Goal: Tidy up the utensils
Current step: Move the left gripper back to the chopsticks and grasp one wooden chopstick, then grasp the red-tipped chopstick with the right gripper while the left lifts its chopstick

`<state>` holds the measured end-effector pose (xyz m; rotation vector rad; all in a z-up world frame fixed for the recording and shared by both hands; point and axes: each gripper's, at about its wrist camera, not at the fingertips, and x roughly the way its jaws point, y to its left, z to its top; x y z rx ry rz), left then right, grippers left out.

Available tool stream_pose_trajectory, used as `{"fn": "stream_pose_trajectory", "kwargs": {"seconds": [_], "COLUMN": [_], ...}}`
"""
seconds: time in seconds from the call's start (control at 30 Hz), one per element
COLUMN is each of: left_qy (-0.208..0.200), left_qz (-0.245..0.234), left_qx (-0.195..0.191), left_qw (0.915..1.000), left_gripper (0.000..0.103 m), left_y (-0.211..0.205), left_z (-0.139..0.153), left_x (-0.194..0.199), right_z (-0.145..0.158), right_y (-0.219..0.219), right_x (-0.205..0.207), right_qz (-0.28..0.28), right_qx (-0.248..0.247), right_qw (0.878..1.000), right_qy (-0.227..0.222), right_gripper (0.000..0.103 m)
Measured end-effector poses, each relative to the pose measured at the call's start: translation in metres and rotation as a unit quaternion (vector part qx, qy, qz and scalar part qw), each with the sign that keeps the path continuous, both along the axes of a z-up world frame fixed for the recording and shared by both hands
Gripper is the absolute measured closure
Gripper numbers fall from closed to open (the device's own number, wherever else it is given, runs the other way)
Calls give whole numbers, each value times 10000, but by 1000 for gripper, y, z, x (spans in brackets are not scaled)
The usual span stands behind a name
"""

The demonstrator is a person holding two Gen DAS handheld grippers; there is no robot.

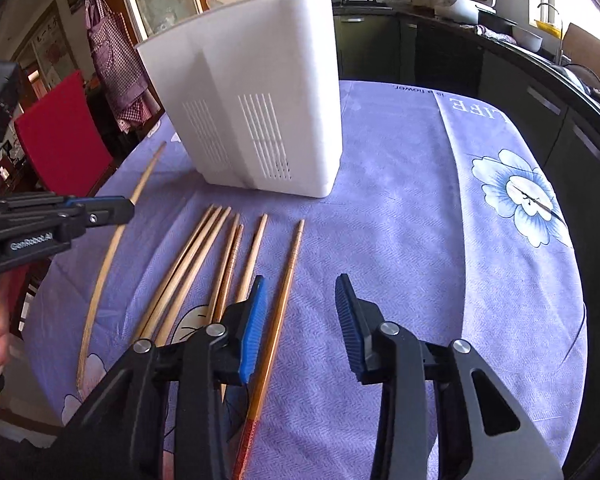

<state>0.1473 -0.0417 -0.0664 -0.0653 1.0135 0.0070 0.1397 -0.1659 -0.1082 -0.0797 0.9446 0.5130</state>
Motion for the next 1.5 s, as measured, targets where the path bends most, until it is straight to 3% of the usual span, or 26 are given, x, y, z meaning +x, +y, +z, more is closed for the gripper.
{"fn": "stream_pose_trajectory", "kwargs": {"seconds": [0.2,0.53,0.63,0.8,1.1,1.5], "left_qy": [-185,-323,-337,-362,-456,-687], "left_qz": [-38,-127,-144,-167,-179,-259], "left_qx": [-51,-154,-172,-194,-149,-134], "left_qw": [9998,9993,9992,9990,9987,9972], "left_gripper": [97,97,97,97,97,97], "left_y": [2,8,7,9,11,12], "left_z": [11,21,22,23,30,50], "left_x": [-8,-20,-21,-23,-24,-35], "right_z": [-16,-19,-19,-18,29,103], "right_y": [22,49,54,51,18,-33], "right_x": [7,15,10,15,5,-39], "right_qz": [53,59,127,19,-117,-241], "right_qx": [-357,-924,-884,-698,-158,505], "right_qw": [9992,9956,9957,9971,9997,9948], "right_qy": [190,127,230,300,-129,-855], "right_gripper": [77,82,96,96,96,96]}}
